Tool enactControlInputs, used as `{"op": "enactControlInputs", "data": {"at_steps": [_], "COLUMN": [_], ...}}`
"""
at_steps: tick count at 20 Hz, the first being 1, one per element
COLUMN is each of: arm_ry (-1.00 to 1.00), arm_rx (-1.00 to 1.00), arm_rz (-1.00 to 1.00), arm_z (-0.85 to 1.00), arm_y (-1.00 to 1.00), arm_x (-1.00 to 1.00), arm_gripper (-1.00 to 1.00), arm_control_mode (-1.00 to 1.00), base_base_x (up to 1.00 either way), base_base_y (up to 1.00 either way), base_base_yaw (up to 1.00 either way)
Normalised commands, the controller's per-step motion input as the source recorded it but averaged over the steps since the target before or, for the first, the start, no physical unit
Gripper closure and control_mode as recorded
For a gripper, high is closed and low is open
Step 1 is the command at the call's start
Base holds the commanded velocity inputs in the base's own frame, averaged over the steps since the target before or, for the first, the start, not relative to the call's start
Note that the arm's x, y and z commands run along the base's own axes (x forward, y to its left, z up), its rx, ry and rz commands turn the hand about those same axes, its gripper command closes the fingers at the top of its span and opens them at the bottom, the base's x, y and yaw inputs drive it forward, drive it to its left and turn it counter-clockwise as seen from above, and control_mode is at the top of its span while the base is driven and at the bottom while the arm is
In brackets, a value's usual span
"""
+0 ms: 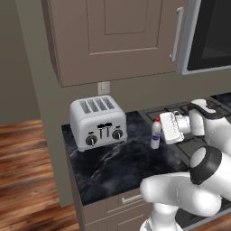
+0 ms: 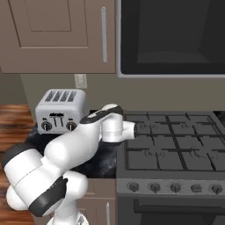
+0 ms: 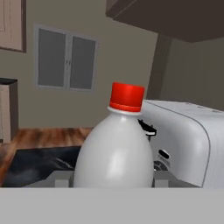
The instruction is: Place the drinks on the dining counter in a tight cluster.
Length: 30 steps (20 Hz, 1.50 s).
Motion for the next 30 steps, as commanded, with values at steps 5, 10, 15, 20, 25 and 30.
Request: {"op": "enactControlInputs", "data": {"at_steps": [5, 10, 15, 20, 25, 30], "arm_ry": [0.00, 0.00, 0.00, 0.00, 0.00, 0.00], "arm_rx": [0.00, 0.00, 0.00, 0.00, 0.00, 0.00], "arm_rz": [0.00, 0.00, 0.00, 0.00, 0.00, 0.00], "arm_z": [0.00, 0.00, 0.00, 0.00, 0.00, 0.00], "arm_y": [0.00, 0.00, 0.00, 0.00, 0.00, 0.00], "arm_x": [0.00, 0.00, 0.00, 0.00, 0.00, 0.00], "arm_gripper": [1.00, 1.00, 1.00, 1.00, 1.00, 1.00], "arm_control_mode": [1.00, 1.00, 1.00, 1.00, 1.00, 1.00], "base_base_x": [-0.58, -0.73, -0.74, -0.31, -0.13, -0.07], "base_base_y": [0.09, 0.00, 0.02, 0.13, 0.10, 0.07], "base_base_yaw": [0.00, 0.00, -0.25, -0.81, -0.90, -0.94]}}
